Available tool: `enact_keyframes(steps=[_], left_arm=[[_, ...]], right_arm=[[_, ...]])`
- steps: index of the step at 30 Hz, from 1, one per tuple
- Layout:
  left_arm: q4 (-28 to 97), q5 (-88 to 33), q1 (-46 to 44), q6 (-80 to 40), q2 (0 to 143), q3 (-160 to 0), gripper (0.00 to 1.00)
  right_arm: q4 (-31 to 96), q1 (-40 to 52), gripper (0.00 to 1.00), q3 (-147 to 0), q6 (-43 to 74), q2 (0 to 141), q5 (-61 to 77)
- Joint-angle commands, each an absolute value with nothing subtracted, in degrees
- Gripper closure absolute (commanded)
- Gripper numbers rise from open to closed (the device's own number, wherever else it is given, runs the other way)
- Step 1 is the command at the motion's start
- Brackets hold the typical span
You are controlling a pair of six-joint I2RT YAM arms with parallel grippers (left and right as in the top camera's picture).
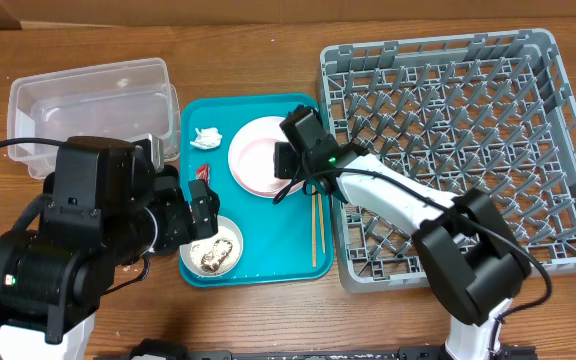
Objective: Sort waste into correct bins and load items into the dishwasher
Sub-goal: 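Grasp the pink bowl on the plate with the right gripper, then carry the pink bowl to the rack's back and set it down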
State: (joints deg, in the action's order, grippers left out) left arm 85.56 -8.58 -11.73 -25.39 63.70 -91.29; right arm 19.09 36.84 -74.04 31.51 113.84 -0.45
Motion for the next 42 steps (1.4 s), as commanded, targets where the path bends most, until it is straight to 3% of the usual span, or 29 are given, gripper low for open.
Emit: enact_keyframes(steps=[1, 3, 5, 17, 26, 31, 42], left_arm=[[85.5, -8.4, -11.6, -25.8, 64.4, -92.0, 0.00], [85.4, -8.4, -11.6, -25.8, 64.9, -92.0, 0.00], [85.4, -8.4, -11.6, -25.8, 65.3, -92.0, 0.00], [85.4, -8.4, -11.6, -25.8, 69.2, -92.0, 0.00], [85.4, -8.4, -11.6, -25.8, 72.8, -92.0, 0.00], [85.4, -8.4, -11.6, -25.8, 75.3, -92.0, 0.00], [85.4, -8.5, -11.6, -25.8, 80.4, -92.0, 0.00]], right_arm=[[18.7, 37.1, 0.62, -75.0, 33.1, 115.3, -0.7], [19.1, 37.1, 0.85, -75.0, 33.1, 115.5, -0.8], [19.2, 37.1, 0.96, -75.1, 33.1, 115.4, -0.8], [22.9, 37.1, 0.96, -75.1, 32.6, 103.2, -6.4], [33.6, 35.7, 0.96, -75.1, 26.5, 85.9, -32.0], [40.4, 29.6, 0.96, -75.1, 26.6, 80.7, -46.7], [42.4, 12.9, 0.96, -75.1, 27.2, 81.1, -47.5]])
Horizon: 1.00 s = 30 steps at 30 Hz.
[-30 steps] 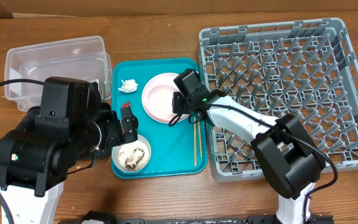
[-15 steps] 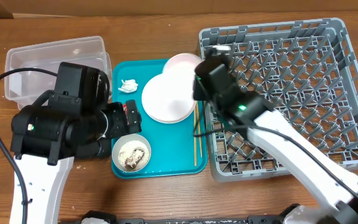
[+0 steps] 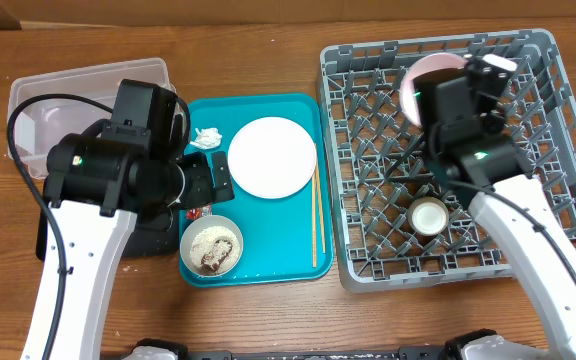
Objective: Sort waste into correct bins and load items into the dishwasher
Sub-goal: 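Carry the pink bowl to the rack's back and set it down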
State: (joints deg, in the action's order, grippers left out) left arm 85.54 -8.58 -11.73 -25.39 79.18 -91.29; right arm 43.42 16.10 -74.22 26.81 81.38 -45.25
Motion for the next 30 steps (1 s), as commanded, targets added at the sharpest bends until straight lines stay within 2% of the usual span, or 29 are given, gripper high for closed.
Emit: enact_keyframes(steps=[1, 10, 21, 26, 30], left_arm=[[84.6, -10.2, -11.6, -26.9, 80.8, -92.0, 0.00], [82.1, -23.3, -11.5, -30.9, 81.4, -92.0, 0.00], [82.0, -16.3, -11.5, -30.8, 81.4, -92.0, 0.00], [82.9, -17.6, -11.7, -29.3, 80.6, -92.0, 0.00], [83.8, -13.8, -12.8, -28.3, 77.2, -92.0, 0.00]], right_arm=[[42.2, 11.6, 0.96, -75.1, 27.2, 81.4, -47.5], [40.3, 7.0, 0.96, -75.0, 22.0, 88.8, -51.5], [30.9, 7.0, 0.96, -75.0, 2.4, 96.9, -52.9], [31.0, 7.0, 0.96, -75.0, 0.5, 98.8, -52.2], [31.1, 7.0, 0.96, -74.9, -0.1, 99.2, -52.3]])
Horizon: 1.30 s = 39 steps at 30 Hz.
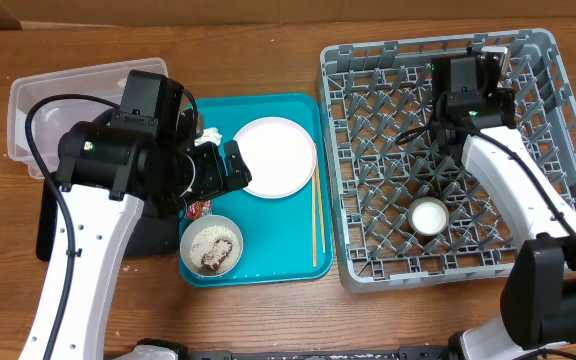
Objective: Sort waste into correct bins and load items into the dishwasher
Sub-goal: 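Carry the pink bowl to the rack's back and set it down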
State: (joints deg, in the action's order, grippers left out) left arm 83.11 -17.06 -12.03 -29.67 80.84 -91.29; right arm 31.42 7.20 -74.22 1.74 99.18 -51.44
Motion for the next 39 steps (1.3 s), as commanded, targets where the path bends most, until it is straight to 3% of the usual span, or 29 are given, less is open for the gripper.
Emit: enact_keyframes(steps=[1, 8, 15, 39], left_arm=[[84.4, -12.7, -12.9, -28.3, 76.1, -92.0, 0.00], [88.6, -5.3, -12.9, -28.3, 70.5, -92.0, 0.00], [91.6, -5.9, -12.9, -24.4, 68.2, -92.0, 0.00], [91.7, -5.8, -12.9, -19.9, 64.1, -92.0, 0.00]], right_arm=[[31.0, 6.9, 0.96, -74.9, -0.5, 99.2, -52.6], [29.0, 6.9, 0.96, -74.8, -5.0, 100.8, -56.2], [27.5, 6.9, 0.96, -74.8, -6.5, 105.2, -63.7], [28.1, 17.3, 0.96, -73.5, -6.5, 105.6, -59.9]])
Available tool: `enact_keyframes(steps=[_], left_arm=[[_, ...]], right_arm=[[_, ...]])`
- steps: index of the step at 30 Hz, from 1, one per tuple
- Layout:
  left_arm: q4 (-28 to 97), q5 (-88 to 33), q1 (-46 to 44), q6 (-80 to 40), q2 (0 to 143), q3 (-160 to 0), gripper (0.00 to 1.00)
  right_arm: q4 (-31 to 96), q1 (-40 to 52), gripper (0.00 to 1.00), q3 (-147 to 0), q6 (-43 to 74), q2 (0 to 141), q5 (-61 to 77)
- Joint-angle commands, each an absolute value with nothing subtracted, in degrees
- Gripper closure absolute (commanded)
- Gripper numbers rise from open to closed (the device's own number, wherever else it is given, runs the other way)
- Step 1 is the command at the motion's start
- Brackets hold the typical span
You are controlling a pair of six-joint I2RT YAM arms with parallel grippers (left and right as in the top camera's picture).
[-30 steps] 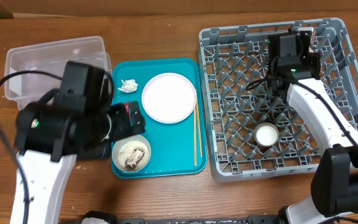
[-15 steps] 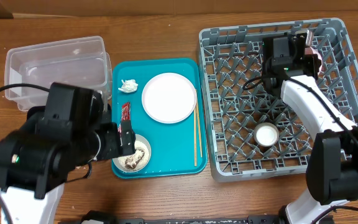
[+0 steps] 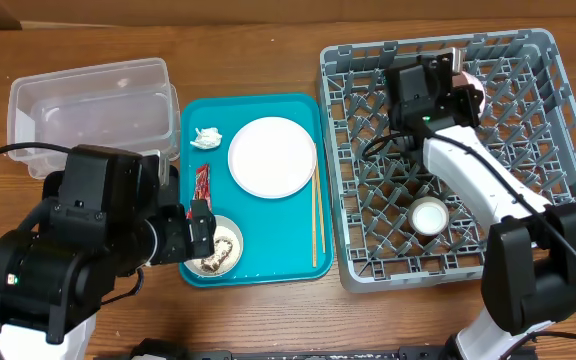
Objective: Sort waste into correct bins and load items into the dishwasher
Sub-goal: 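Carry the pink bowl to the rack's back and set it down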
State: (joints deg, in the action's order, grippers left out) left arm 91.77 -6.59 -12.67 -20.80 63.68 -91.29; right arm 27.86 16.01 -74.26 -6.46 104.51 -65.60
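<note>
A teal tray (image 3: 298,255) holds a white plate (image 3: 271,157), a crumpled tissue (image 3: 206,137), a red wrapper (image 3: 201,183), a pair of chopsticks (image 3: 315,215) and a bowl with food residue (image 3: 218,252). My left gripper (image 3: 202,222) hovers at the bowl's left rim with nothing in it, below the wrapper. My right gripper (image 3: 452,86) is over the back of the grey dishwasher rack (image 3: 568,150), right beside a pink dish (image 3: 467,82) in the rack. Its jaws are hidden from above. A white cup (image 3: 430,215) stands in the rack.
Two clear plastic bins (image 3: 88,110) stand at the back left, beside the tray. The left arm's bulky body (image 3: 88,250) covers the table's front left. The right arm (image 3: 488,180) stretches across the rack.
My left arm has pulled back from the tray's middle to the front left, and the red wrapper lies uncovered on the tray. My right gripper has shifted left, and the pink dish shows beside it.
My right gripper was on the pink dish lying on the white plate, with the left arm folded at the front left. Then the right held the dish over the rack's back, where it now stands, while the left reached over the wrapper. Now the left is folded back.
</note>
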Motion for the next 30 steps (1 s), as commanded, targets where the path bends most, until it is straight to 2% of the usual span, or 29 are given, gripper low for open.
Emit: enact_keyframes(steps=[1, 6, 9, 22, 30], left_arm=[[91.7, -5.8, -12.9, -19.9, 64.3, -92.0, 0.00], [91.7, -5.8, -12.9, -19.9, 64.9, -92.0, 0.00], [91.7, -5.8, -12.9, -19.9, 65.2, -92.0, 0.00], [91.7, -5.8, -12.9, -19.9, 66.0, -92.0, 0.00], [91.6, -5.8, -12.9, -19.9, 66.3, -92.0, 0.00]], right_arm=[[28.1, 17.3, 0.96, -73.5, -6.5, 105.6, -60.6], [20.9, 16.7, 0.96, -73.5, -7.2, 105.6, -77.9], [17.1, 16.0, 0.96, -73.5, -11.2, 105.6, -78.1], [20.7, 13.5, 0.96, -72.6, -9.6, 106.3, -72.8], [21.6, 15.3, 0.96, -72.6, -8.5, 107.8, -72.0]])
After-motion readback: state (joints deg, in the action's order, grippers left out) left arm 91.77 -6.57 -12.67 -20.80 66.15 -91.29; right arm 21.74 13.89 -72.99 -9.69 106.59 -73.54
